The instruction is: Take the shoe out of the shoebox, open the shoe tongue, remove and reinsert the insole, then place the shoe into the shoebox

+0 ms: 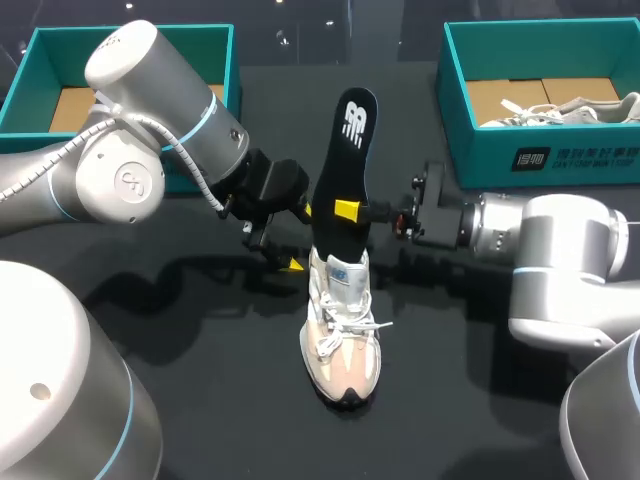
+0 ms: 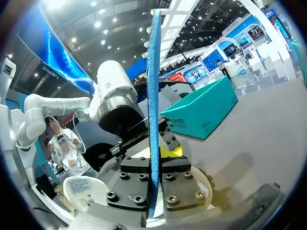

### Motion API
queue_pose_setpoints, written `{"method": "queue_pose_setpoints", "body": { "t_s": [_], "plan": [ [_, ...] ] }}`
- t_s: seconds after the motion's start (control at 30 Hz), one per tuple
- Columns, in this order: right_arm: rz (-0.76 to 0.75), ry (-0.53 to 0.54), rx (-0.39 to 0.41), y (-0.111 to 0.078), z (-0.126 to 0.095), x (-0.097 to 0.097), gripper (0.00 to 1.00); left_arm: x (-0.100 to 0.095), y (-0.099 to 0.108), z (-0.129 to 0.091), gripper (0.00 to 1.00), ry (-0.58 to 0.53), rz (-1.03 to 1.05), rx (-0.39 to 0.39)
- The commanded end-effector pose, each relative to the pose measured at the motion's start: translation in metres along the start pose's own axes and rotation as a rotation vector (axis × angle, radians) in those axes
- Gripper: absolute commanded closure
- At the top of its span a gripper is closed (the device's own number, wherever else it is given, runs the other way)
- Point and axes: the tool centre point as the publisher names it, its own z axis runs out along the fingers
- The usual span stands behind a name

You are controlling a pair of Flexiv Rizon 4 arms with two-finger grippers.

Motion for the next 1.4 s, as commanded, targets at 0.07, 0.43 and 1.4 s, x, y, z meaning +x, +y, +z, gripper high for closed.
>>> {"method": "queue_pose_setpoints", "body": {
  "t_s": [0.07,0.43,1.4],
  "plan": [
    [0.018,-0.001,0.006,-0.007,-0.005,0.003,1.0,0.001,0.001,0.0,0.0,-0.001,0.001,0.0],
    [0.082,0.006,0.047,-0.02,-0.011,0.0,1.0,0.001,0.001,0.0,0.0,-0.001,0.001,0.0],
    [0.256,0.049,0.079,-0.062,-0.018,-0.004,1.0,0.001,0.001,0.0,0.0,-0.001,0.001,0.0]
  ]
}}
